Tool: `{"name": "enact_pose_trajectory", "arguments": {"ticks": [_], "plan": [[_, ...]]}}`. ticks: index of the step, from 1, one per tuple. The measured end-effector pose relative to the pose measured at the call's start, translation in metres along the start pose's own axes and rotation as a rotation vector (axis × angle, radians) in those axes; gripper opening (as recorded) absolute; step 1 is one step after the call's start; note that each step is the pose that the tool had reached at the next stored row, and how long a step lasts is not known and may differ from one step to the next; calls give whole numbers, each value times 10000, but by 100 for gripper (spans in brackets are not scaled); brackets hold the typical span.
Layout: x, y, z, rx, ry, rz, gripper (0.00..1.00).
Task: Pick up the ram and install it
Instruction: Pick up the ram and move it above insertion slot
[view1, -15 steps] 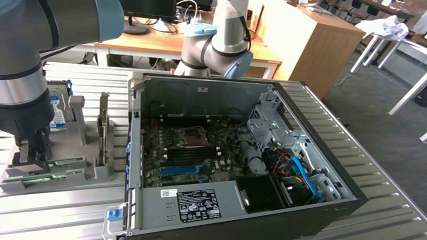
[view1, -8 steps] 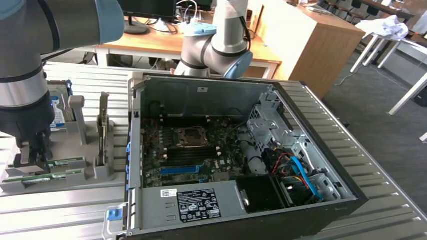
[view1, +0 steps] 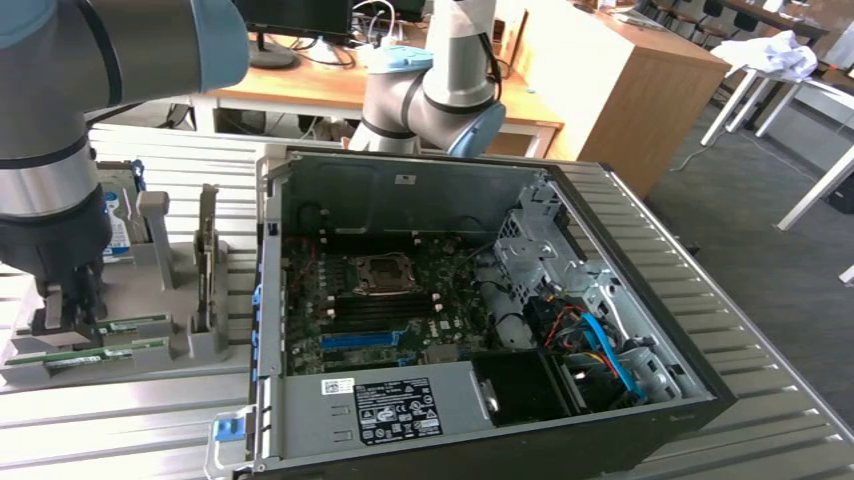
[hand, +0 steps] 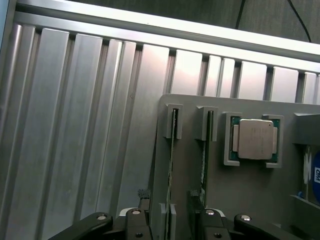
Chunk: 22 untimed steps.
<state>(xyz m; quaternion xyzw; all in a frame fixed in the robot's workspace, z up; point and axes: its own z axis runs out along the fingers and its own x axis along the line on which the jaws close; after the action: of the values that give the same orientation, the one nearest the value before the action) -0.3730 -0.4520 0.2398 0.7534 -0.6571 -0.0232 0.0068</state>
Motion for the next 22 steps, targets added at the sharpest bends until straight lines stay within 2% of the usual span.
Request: {"name": "enact_pose_trajectory", "arguments": {"ticks": [22], "plan": [[-14, -5, 87, 0, 0, 1, 41]]}}
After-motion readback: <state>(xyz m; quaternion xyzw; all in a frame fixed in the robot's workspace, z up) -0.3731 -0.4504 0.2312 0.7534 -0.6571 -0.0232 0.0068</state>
